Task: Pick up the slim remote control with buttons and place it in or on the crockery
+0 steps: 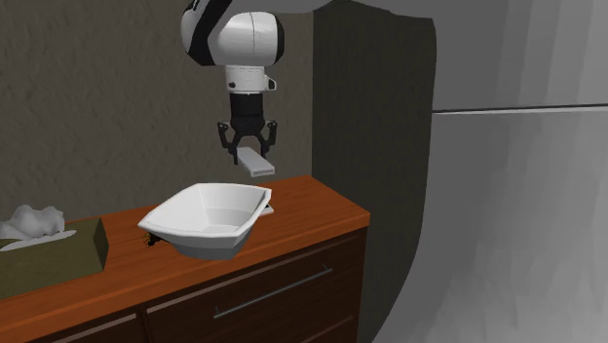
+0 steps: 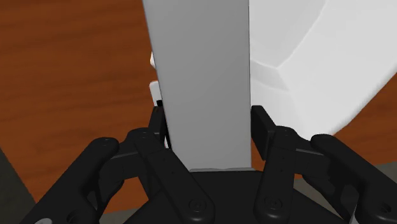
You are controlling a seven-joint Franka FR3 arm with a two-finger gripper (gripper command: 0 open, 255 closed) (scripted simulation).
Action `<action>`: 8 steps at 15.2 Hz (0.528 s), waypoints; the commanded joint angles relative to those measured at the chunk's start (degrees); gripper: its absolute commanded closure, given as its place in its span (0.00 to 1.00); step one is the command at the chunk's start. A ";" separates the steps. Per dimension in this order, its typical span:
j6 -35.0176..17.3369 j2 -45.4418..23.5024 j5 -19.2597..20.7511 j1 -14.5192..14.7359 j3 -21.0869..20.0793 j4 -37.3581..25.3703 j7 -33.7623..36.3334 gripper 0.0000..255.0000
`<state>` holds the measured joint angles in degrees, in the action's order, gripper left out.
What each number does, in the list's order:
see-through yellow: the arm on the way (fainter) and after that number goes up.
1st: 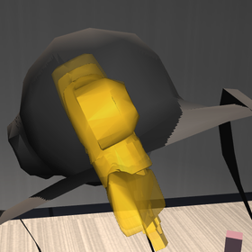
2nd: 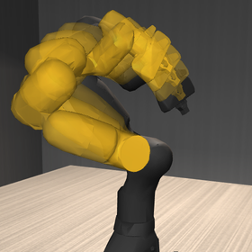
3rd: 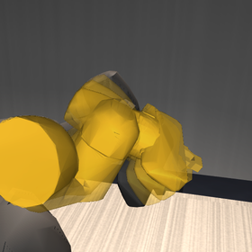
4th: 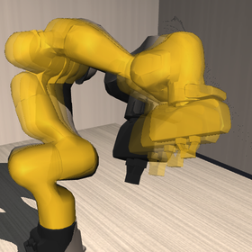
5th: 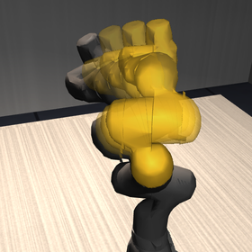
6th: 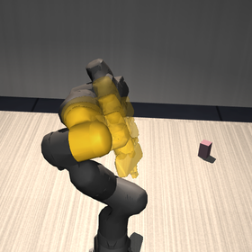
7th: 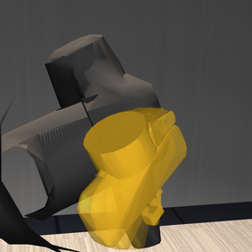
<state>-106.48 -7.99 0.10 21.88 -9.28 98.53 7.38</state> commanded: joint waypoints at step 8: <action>-2.41 6.48 -0.89 5.29 -4.74 8.60 9.90 1.00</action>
<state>-108.48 -1.67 -0.78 26.75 -13.63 106.62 16.35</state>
